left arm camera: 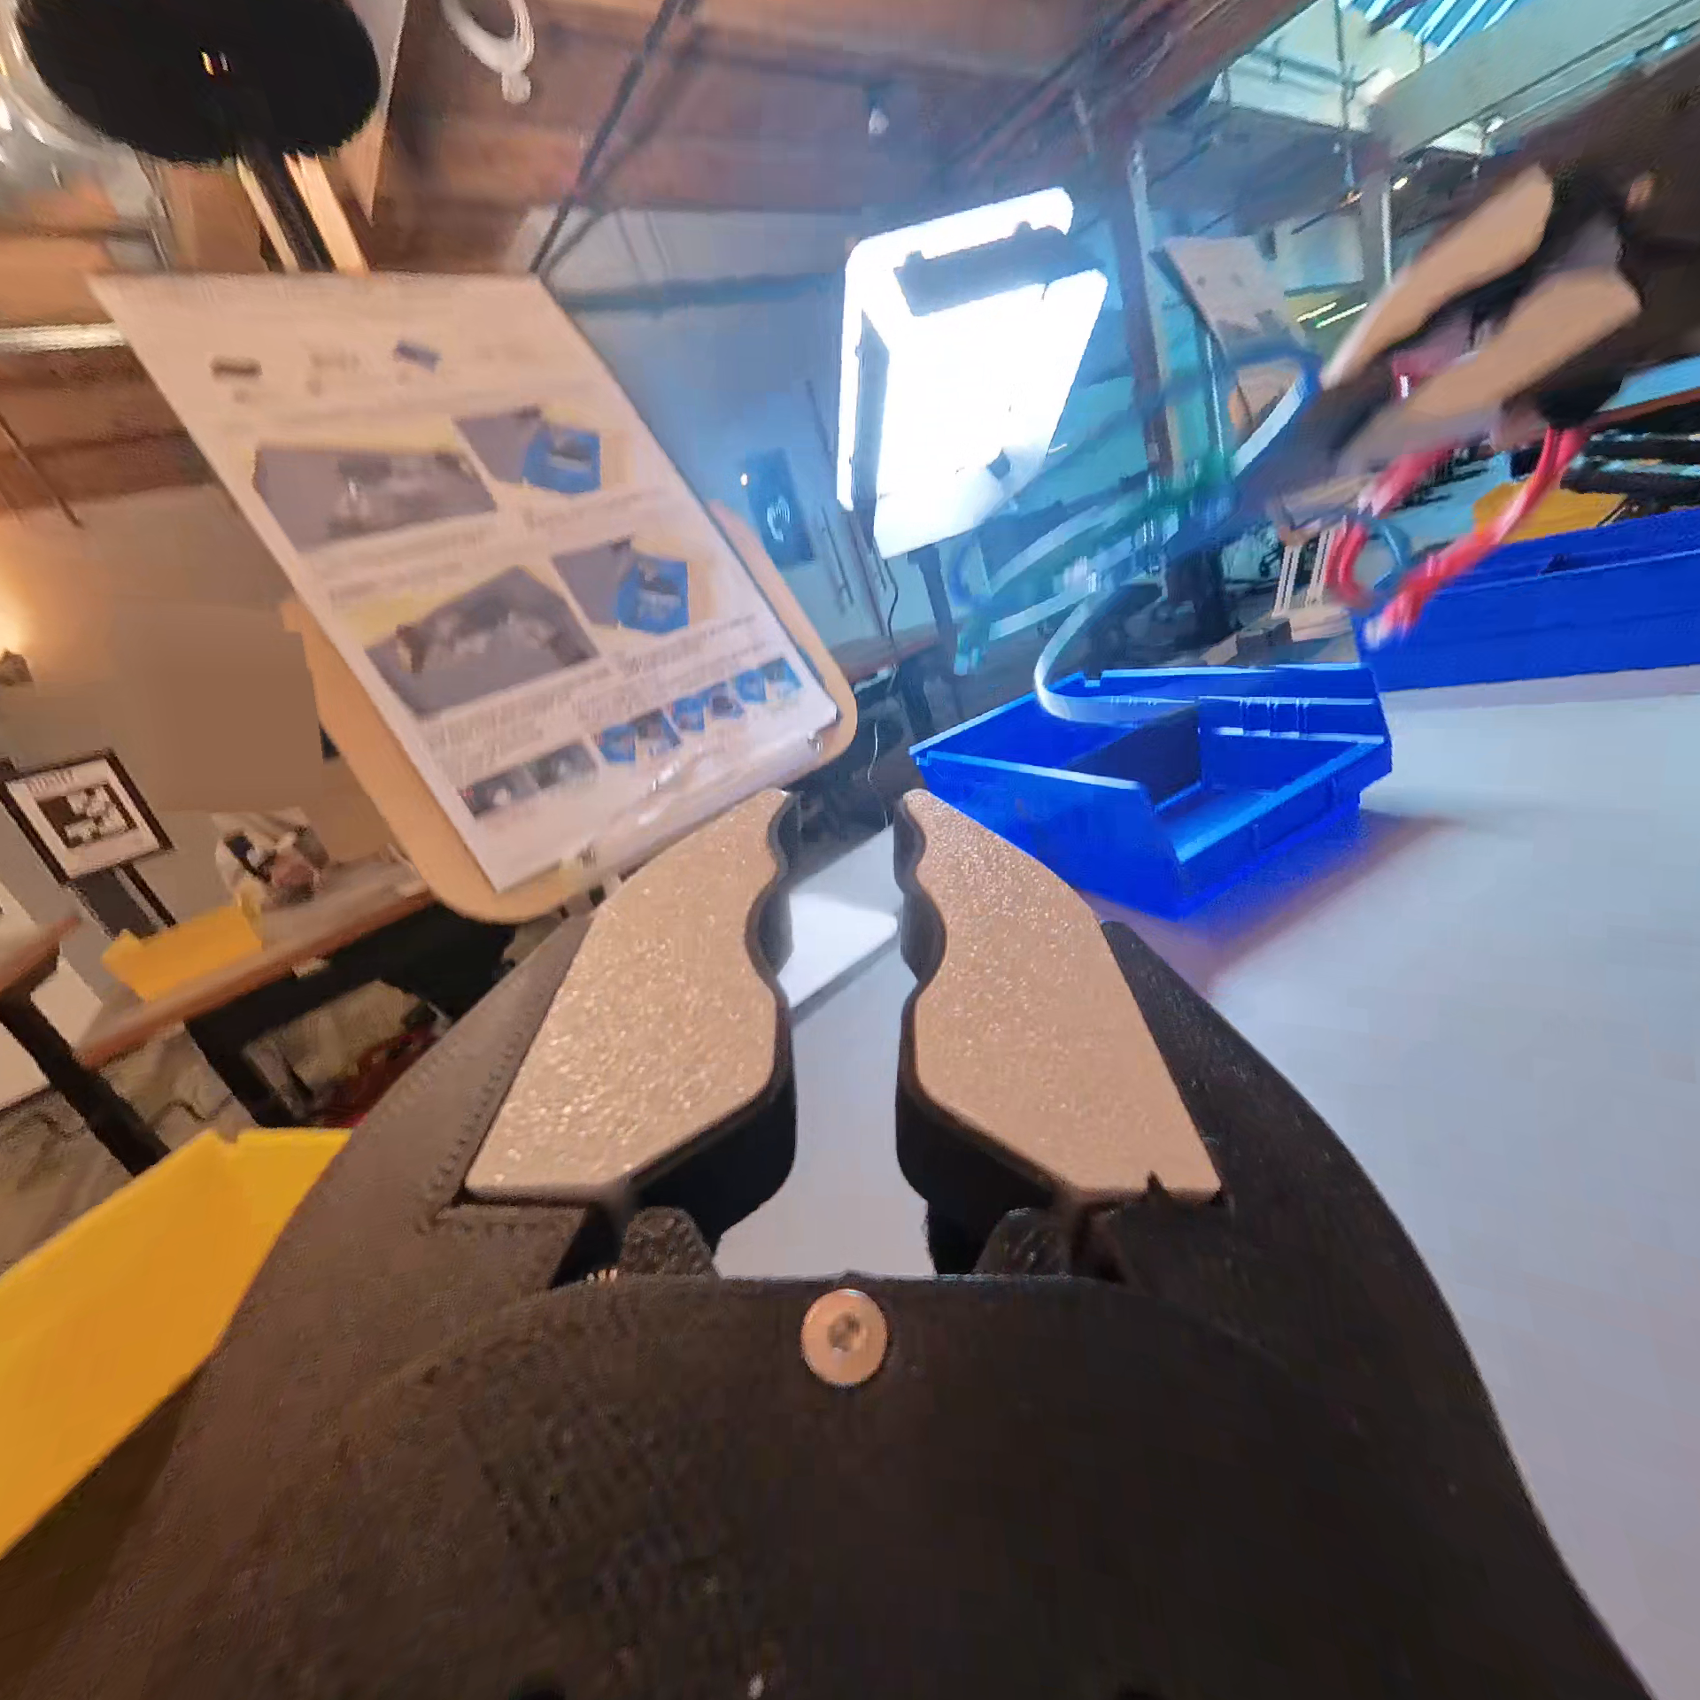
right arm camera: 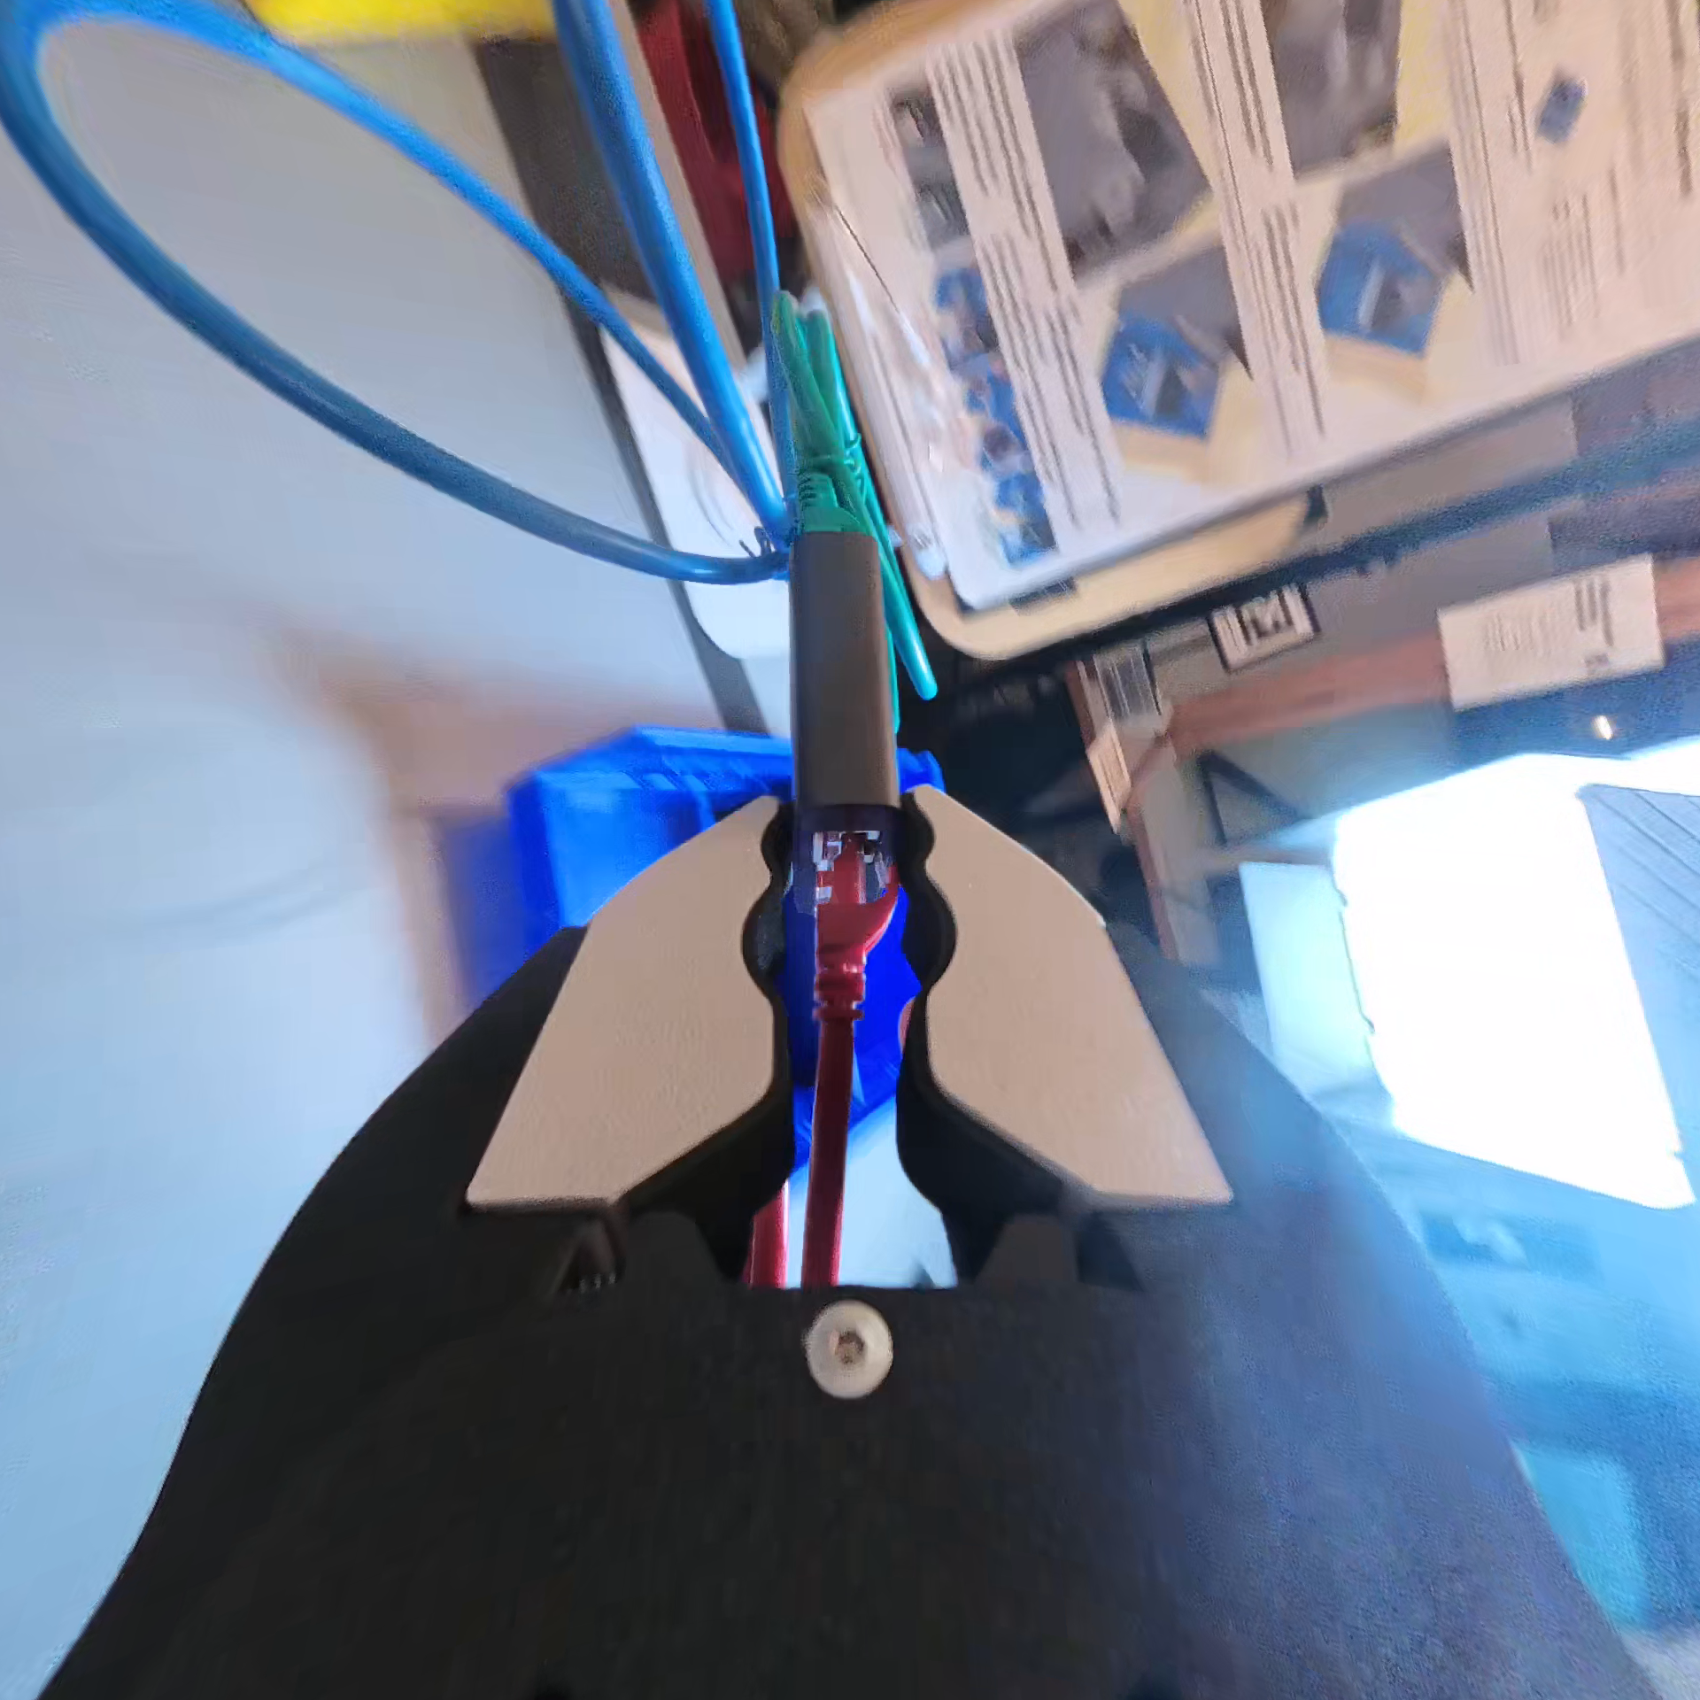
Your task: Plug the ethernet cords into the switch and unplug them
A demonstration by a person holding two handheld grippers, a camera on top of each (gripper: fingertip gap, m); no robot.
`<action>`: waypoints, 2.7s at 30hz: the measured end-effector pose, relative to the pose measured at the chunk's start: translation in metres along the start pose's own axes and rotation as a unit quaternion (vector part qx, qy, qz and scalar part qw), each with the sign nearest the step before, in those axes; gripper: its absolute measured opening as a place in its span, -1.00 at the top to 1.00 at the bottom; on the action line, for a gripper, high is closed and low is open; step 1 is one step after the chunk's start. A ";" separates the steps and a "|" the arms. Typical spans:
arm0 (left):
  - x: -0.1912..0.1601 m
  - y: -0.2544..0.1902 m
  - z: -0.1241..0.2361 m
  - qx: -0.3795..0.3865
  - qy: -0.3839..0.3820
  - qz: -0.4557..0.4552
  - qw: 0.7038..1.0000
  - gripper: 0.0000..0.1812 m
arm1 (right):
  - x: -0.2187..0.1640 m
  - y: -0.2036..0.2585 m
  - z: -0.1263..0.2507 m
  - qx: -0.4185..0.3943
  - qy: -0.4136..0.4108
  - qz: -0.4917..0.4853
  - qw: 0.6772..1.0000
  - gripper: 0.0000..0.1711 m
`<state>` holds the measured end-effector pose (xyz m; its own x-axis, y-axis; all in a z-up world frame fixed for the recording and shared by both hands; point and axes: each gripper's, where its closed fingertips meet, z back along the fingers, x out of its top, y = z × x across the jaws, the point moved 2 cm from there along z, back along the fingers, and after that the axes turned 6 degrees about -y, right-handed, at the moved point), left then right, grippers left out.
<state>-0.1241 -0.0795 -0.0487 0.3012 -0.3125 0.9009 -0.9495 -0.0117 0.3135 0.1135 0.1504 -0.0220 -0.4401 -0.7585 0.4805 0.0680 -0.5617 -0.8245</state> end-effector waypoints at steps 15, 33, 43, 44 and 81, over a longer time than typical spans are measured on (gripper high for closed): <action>-0.085 -0.040 0.003 -0.075 0.114 0.000 0.991 0.70 | -0.176 -0.132 -0.120 0.072 0.477 0.220 0.848 0.75; -0.102 -0.058 0.003 -0.107 0.137 -0.022 0.984 0.71 | -0.191 -0.047 -0.186 0.270 0.519 0.384 0.714 0.68; -0.113 -0.058 0.002 -0.110 0.152 -0.014 0.982 0.73 | -0.153 -0.120 -0.133 0.287 0.531 0.333 0.725 0.75; -0.115 -0.058 0.002 -0.111 0.154 -0.012 0.982 0.74 | -0.148 -0.121 -0.128 0.300 0.533 0.331 0.719 0.74; -0.135 -0.069 0.003 -0.140 0.184 -0.001 0.973 0.76 | -0.105 -0.180 0.033 0.235 0.608 0.162 0.741 0.76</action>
<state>-0.1000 -0.0393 -0.1928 0.3622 0.0492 0.9308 -0.9038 0.2625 0.3378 0.1767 0.3199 0.0860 -0.7938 -0.1812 -0.5806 0.5254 -0.6853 -0.5043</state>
